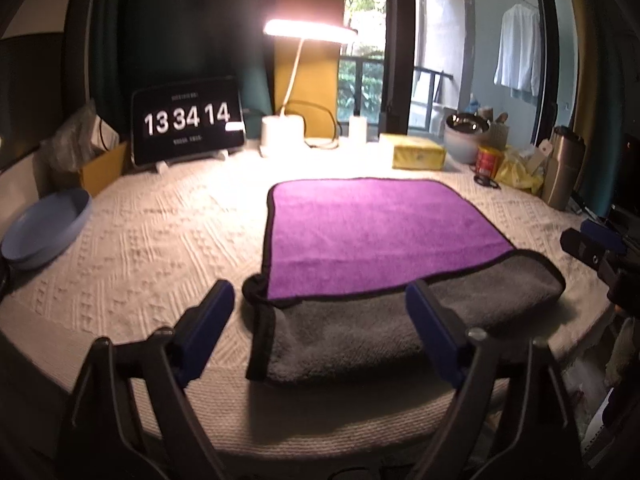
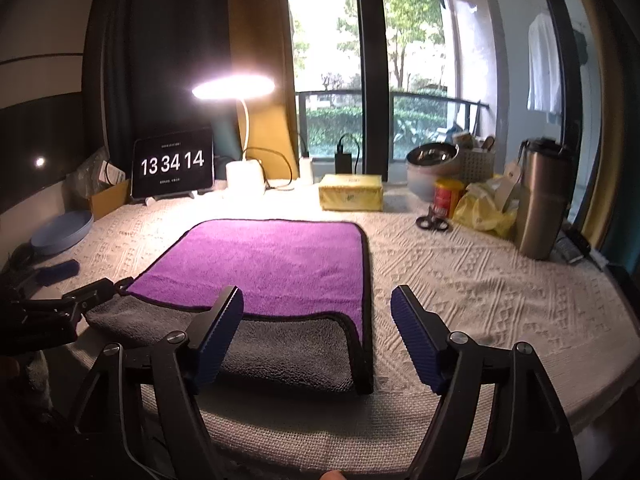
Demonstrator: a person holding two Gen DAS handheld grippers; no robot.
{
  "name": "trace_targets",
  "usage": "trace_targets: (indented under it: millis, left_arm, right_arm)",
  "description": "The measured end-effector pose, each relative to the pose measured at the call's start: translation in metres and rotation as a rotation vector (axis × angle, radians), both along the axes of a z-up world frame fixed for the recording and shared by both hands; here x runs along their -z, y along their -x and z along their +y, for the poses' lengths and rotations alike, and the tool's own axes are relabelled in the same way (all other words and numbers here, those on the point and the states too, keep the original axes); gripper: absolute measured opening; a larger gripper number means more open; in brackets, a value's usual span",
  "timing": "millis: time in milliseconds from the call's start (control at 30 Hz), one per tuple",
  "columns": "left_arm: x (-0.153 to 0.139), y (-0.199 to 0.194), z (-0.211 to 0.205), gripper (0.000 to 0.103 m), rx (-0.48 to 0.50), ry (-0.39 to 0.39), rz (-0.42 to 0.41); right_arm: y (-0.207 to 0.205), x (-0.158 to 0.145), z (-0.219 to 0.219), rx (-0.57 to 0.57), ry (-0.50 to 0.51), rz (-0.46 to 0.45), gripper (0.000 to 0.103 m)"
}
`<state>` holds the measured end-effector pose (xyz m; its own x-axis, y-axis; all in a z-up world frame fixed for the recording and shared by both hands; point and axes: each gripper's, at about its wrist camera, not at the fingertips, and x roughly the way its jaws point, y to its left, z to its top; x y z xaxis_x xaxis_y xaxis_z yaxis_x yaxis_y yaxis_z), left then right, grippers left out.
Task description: Fold towel
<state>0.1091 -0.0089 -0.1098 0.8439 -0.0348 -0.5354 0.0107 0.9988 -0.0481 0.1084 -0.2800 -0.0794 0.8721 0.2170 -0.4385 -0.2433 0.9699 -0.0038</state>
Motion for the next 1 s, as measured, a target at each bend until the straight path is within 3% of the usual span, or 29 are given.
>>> trace_targets:
  millis: [167, 233, 467, 633, 867, 1000]
  left_arm:
    - [0.015, -0.013, 0.002, 0.073, -0.011, 0.018, 0.072]
    - [0.021, -0.017, 0.003, 0.059, -0.021, 0.02, 0.099]
    - [0.027, -0.021, 0.003, 0.052, -0.033, 0.0, 0.12]
    - [0.025, -0.018, 0.002, 0.039, -0.027, -0.009, 0.11]
    - [0.033, -0.023, 0.003, 0.039, -0.018, -0.008, 0.151]
    - [0.033, -0.022, 0.003, 0.039, -0.015, -0.003, 0.152]
  right_arm:
    - [-0.016, 0.015, -0.001, 0.001, 0.003, 0.073, 0.067]
    - [-0.024, 0.023, -0.002, 0.006, 0.0, 0.111, 0.06]
    - [-0.041, 0.036, -0.004, 0.03, 0.004, 0.174, 0.055]
    - [-0.047, 0.042, -0.004, 0.038, 0.007, 0.211, 0.04]
    - [-0.044, 0.048, 0.001, 0.029, 0.03, 0.223, 0.03]
    - [-0.043, 0.051, 0.005, 0.026, 0.051, 0.218, 0.016]
